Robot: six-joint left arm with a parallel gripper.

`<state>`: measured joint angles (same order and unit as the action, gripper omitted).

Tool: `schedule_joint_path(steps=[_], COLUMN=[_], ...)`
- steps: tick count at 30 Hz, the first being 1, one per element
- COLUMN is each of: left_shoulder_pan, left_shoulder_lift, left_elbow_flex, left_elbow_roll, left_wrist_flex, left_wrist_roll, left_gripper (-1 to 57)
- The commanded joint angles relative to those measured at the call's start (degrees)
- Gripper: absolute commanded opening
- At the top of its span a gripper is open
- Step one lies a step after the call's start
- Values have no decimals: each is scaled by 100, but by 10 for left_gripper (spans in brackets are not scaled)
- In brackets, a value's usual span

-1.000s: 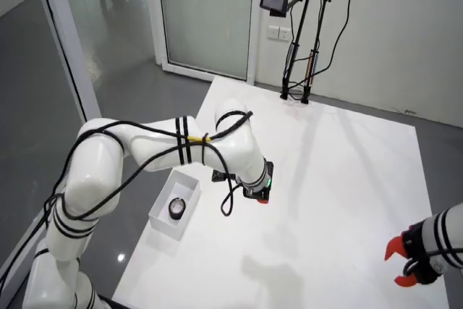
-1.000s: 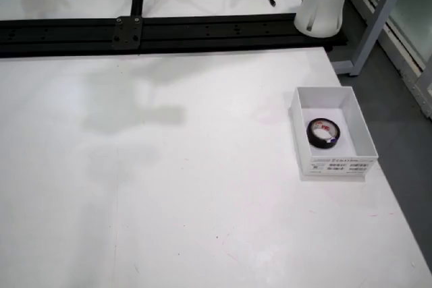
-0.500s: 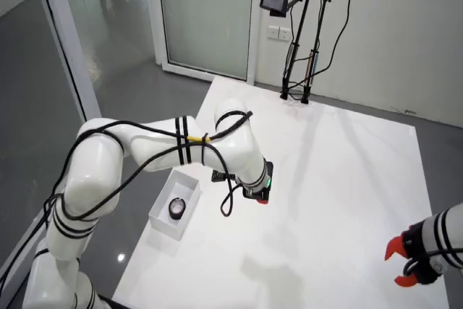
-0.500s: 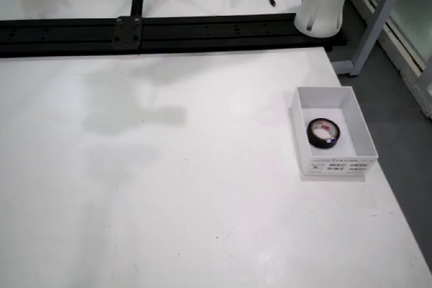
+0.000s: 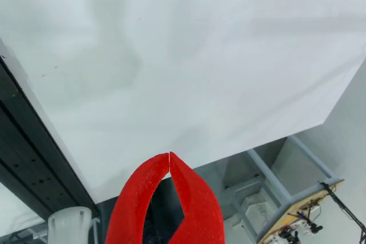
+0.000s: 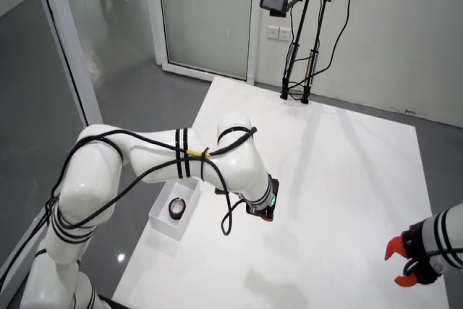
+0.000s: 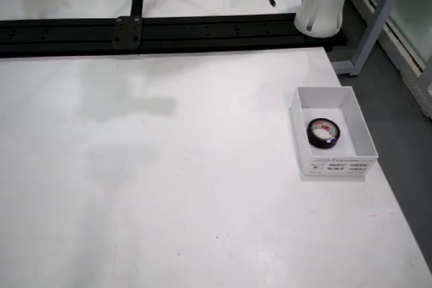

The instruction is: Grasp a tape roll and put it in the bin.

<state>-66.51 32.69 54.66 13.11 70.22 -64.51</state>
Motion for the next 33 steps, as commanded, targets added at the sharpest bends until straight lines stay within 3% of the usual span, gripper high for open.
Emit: schedule_joint_path(steps=[1,17,33], left_shoulder_pan=[42,649,200], left_shoulder_lift=[-8,-26,-175], left_elbow_flex=[18,18,273], left_elbow_roll=[-10,7,7], left_wrist_flex=[0,0,0], left_wrist_roll=[0,0,0], left_gripper=[0,0,0])
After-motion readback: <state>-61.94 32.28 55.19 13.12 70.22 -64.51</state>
